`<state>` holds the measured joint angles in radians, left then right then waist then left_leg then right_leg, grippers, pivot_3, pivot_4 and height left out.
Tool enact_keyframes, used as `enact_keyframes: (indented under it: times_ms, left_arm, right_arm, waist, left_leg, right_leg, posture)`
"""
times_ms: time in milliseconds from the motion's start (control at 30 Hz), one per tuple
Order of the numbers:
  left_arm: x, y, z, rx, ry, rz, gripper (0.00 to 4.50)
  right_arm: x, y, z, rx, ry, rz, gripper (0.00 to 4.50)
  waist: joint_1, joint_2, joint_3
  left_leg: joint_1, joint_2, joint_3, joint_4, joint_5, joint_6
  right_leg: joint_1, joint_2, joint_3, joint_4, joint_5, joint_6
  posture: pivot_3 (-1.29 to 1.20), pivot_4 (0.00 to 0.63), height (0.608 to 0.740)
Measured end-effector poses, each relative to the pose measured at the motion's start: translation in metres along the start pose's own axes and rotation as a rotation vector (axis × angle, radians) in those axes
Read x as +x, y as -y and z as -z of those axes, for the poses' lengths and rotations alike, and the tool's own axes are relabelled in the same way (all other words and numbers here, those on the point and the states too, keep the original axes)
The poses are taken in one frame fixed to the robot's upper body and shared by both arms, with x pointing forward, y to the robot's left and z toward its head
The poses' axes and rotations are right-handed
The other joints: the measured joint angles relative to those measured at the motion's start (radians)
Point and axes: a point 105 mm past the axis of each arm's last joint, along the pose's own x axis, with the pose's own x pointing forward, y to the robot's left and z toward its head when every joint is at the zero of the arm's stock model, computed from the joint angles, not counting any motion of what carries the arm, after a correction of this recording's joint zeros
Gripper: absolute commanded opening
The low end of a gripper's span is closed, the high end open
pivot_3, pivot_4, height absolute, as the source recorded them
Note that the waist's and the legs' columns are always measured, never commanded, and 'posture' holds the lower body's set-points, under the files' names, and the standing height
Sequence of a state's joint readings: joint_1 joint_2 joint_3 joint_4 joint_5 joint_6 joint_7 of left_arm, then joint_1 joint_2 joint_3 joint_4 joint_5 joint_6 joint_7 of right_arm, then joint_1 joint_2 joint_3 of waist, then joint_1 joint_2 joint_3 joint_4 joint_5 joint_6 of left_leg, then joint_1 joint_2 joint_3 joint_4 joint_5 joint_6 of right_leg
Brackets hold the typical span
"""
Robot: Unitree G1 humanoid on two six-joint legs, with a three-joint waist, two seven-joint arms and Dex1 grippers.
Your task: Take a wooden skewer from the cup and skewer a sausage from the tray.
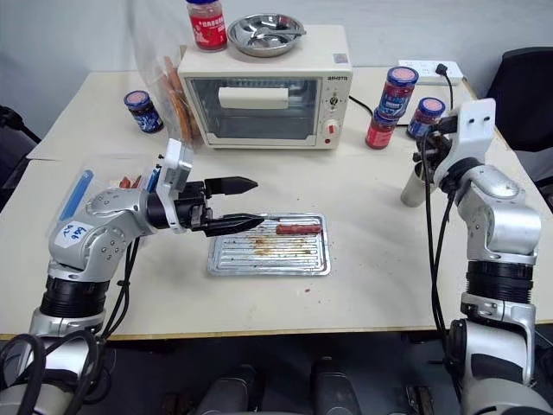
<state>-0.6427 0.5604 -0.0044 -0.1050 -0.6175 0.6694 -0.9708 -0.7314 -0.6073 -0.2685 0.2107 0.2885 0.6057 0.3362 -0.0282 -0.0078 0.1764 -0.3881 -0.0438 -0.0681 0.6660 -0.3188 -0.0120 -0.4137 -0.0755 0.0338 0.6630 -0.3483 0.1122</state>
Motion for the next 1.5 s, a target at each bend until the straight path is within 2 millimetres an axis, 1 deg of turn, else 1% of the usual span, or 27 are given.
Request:
enact_keyframes:
  times_ms: [67, 267, 467, 567, 767, 800, 967, 1000, 1067, 1167, 1267, 1300, 1367, 1400, 1433, 1500]
  left_arm:
    - [0.000, 0.000, 0.000, 0.000, 0.000, -0.002, 4.50]
    - [0.001, 0.000, 0.000, 0.002, 0.000, -0.001, 4.50]
    - [0.002, 0.001, -0.003, 0.012, 0.000, 0.005, 4.50]
    - [0.003, 0.001, -0.006, 0.021, 0.002, 0.009, 4.50]
    - [0.005, 0.001, -0.005, 0.019, 0.001, 0.019, 4.50]
    - [0.005, 0.001, -0.006, 0.022, 0.002, 0.021, 4.50]
    - [0.006, 0.002, -0.008, 0.029, 0.003, 0.025, 4.50]
    - [0.006, 0.002, -0.008, 0.029, 0.003, 0.025, 4.50]
    - [0.006, 0.001, -0.008, 0.029, 0.003, 0.022, 4.50]
    - [0.003, 0.000, -0.006, 0.024, 0.006, 0.004, 4.50]
    - [-0.006, -0.003, -0.002, 0.013, 0.012, -0.049, 4.50]
    - [-0.007, -0.003, -0.001, 0.013, 0.013, -0.057, 4.50]
    - [-0.010, -0.003, -0.002, 0.022, 0.021, -0.084, 4.50]
    - [-0.010, -0.003, -0.003, 0.024, 0.027, -0.096, 4.50]
    - [-0.010, -0.004, -0.003, 0.022, 0.038, -0.112, 4.50]
    - [-0.006, -0.006, -0.003, 0.013, 0.057, -0.128, 4.50]
  right_arm:
    - [0.001, 0.002, 0.001, -0.005, 0.002, 0.008, 2.28]
    - [0.003, 0.004, 0.008, 0.002, -0.008, 0.015, 2.28]
    - [0.008, 0.007, 0.029, 0.033, -0.054, 0.025, 2.28]
    - [0.012, 0.007, 0.029, 0.037, -0.051, 0.027, 1.73]
    - [0.014, 0.005, 0.026, 0.038, -0.033, 0.025, 0.15]
    - [0.014, 0.004, 0.026, 0.040, -0.032, 0.023, 0.04]
    - [0.014, 0.002, 0.025, 0.037, -0.022, 0.021, 0.04]
    - [0.013, 0.002, 0.023, 0.033, -0.016, 0.022, 0.04]
    - [0.010, 0.000, 0.014, 0.009, 0.019, 0.031, 0.04]
    - [0.003, -0.007, -0.014, -0.032, 0.105, 0.024, 0.04]
    - [-0.010, -0.017, -0.047, -0.039, 0.199, 0.005, 0.04]
    - [-0.013, -0.020, -0.052, -0.039, 0.213, 0.000, 0.04]
    - [-0.019, -0.032, -0.060, 0.040, 0.237, -0.028, 0.04]
    - [-0.021, -0.042, -0.060, 0.102, 0.234, -0.054, 0.04]
    - [-0.022, -0.055, -0.058, 0.187, 0.221, -0.088, 0.04]
    - [-0.023, -0.083, -0.050, 0.302, 0.167, -0.172, 0.04]
  waist:
    - [-0.002, 0.000, 0.000]
    - [-0.004, 0.000, 0.000]
    - [-0.003, 0.000, 0.000]
    - [-0.003, 0.000, 0.000]
    - [-0.004, 0.000, 0.000]
    - [-0.003, 0.000, 0.000]
    - [-0.003, 0.000, 0.000]
    - [-0.003, 0.000, 0.000]
    - [-0.003, 0.000, 0.000]
    - [-0.005, 0.000, 0.000]
    - [-0.003, 0.000, 0.000]
    - [-0.002, 0.000, 0.000]
    - [-0.001, 0.000, 0.000]
    - [-0.001, 0.000, 0.000]
    - [-0.002, 0.000, 0.000]
    - [-0.001, 0.000, 0.000]
  left_leg:
    - [0.000, 0.000, 0.000, 0.000, 0.000, 0.000]
    - [0.000, 0.001, 0.001, 0.000, 0.000, 0.000]
    - [0.000, 0.001, 0.001, 0.000, 0.000, 0.000]
    - [0.000, 0.001, 0.001, 0.000, 0.000, 0.000]
    - [0.000, 0.001, 0.001, 0.000, 0.000, 0.000]
    - [0.000, 0.001, 0.001, 0.000, 0.000, 0.000]
    - [0.000, 0.001, 0.001, 0.000, 0.000, 0.000]
    - [0.000, 0.001, 0.001, 0.000, 0.000, 0.000]
    - [0.000, 0.001, 0.001, 0.000, 0.000, 0.000]
    - [0.000, 0.001, 0.001, 0.000, 0.000, 0.000]
    - [0.000, 0.002, 0.000, 0.000, 0.000, -0.001]
    - [0.000, 0.002, 0.000, 0.000, 0.000, -0.001]
    - [0.000, 0.002, 0.000, 0.000, 0.000, -0.001]
    - [0.000, 0.002, 0.000, 0.000, 0.000, -0.001]
    - [0.000, 0.002, 0.000, 0.000, 0.000, -0.001]
    - [0.000, 0.002, -0.001, 0.000, 0.001, -0.001]
  right_leg:
    - [0.000, 0.000, 0.000, 0.000, 0.000, 0.000]
    - [0.000, 0.001, 0.000, 0.000, 0.000, 0.000]
    - [0.000, 0.001, 0.000, 0.000, 0.000, 0.000]
    - [0.000, 0.001, 0.000, 0.000, 0.000, 0.000]
    - [0.000, 0.001, 0.000, 0.000, 0.000, 0.000]
    - [0.000, 0.001, 0.000, 0.000, 0.000, 0.000]
    - [0.000, 0.001, 0.000, 0.000, 0.000, 0.000]
    - [0.000, 0.001, 0.000, 0.000, 0.000, 0.000]
    - [0.000, 0.001, 0.000, 0.000, 0.000, 0.000]
    - [0.000, 0.001, 0.000, 0.000, 0.000, 0.000]
    - [0.000, 0.001, 0.000, 0.000, 0.000, 0.000]
    - [0.000, 0.001, 0.000, 0.000, 0.000, 0.000]
    - [0.000, 0.001, 0.000, 0.000, 0.000, 0.000]
    - [0.000, 0.001, 0.000, 0.000, 0.000, 0.000]
    - [0.000, 0.001, 0.000, 0.001, 0.000, 0.000]
    - [0.000, 0.001, 0.000, 0.001, 0.000, 0.000]
  posture:
    - [0.00, 0.150, 0.740]
    - [0.00, 0.150, 0.740]
    - [0.00, 0.150, 0.740]
    - [0.00, 0.150, 0.740]
    - [0.00, 0.150, 0.740]
    - [0.00, 0.150, 0.740]
    - [0.00, 0.150, 0.740]
    - [0.00, 0.150, 0.740]
    - [0.00, 0.150, 0.740]
    - [0.00, 0.150, 0.740]
    - [0.00, 0.150, 0.740]
    - [0.00, 0.150, 0.740]
    - [0.00, 0.150, 0.740]
    - [0.00, 0.150, 0.740]
    - [0.00, 0.150, 0.740]
    - [0.00, 0.150, 0.740]
